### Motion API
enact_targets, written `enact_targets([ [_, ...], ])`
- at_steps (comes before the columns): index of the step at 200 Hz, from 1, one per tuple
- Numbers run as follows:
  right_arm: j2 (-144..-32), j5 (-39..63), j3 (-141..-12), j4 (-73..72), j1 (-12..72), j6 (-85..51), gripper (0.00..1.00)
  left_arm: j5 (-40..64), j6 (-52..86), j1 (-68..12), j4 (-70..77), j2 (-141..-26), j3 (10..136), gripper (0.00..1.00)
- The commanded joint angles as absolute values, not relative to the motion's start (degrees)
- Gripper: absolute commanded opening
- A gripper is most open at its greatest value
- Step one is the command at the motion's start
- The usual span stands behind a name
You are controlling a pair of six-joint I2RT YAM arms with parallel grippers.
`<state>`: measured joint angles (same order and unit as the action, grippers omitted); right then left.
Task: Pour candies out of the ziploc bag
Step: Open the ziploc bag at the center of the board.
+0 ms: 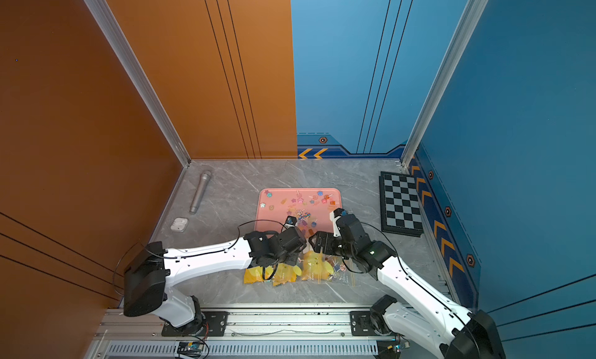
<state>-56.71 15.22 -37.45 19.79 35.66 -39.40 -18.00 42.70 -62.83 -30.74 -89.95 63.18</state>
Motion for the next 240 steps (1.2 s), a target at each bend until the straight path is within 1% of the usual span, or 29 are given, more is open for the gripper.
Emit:
enact_targets([
  [1, -59.10, 18.11, -39.20, 15.29, 38.42, -37.84, 0.90, -18.71, 41.24, -62.07, -28.74, -87.20, 61.25, 0.00],
  [12, -60.64, 18.15, -39.29, 14.33, 39.42, -37.96, 0.88, -18.17, 41.12, -61.87, -27.51, -86.14, 60.23, 0.00],
  [40, -64.40, 20.31, -39.10, 10.74, 39.73, -38.89, 0.75, -15.70, 41.21, -60.78, -22.25, -82.95, 55.42, 0.00],
  [45, -65.06, 20.76, -39.03, 10.05, 41.37, -39.16, 0.73, -15.34, 41.30, -60.50, -21.53, -82.44, 54.78, 0.00],
  [57, -66.00, 21.52, -39.09, 8.52, 42.04, -39.53, 0.70, -14.68, 41.46, -59.98, -20.34, -81.48, 53.54, 0.00],
  [110, -69.71, 22.68, -39.88, 4.07, 45.15, -40.29, 0.67, -12.22, 41.13, -59.07, -16.45, -78.50, 50.30, 0.00],
  [182, -73.71, 22.39, -40.61, 1.73, 45.84, -40.85, 0.51, -11.07, 41.13, -58.14, -14.83, -75.07, 47.42, 0.00],
  [223, -75.24, 22.34, -40.91, 1.06, 46.34, -41.13, 0.49, -10.54, 41.57, -57.59, -13.65, -74.29, 46.36, 0.00],
  [240, -75.80, 22.38, -40.92, 0.76, 46.40, -41.29, 0.47, -9.99, 41.66, -57.42, -13.24, -74.05, 46.15, 0.00],
])
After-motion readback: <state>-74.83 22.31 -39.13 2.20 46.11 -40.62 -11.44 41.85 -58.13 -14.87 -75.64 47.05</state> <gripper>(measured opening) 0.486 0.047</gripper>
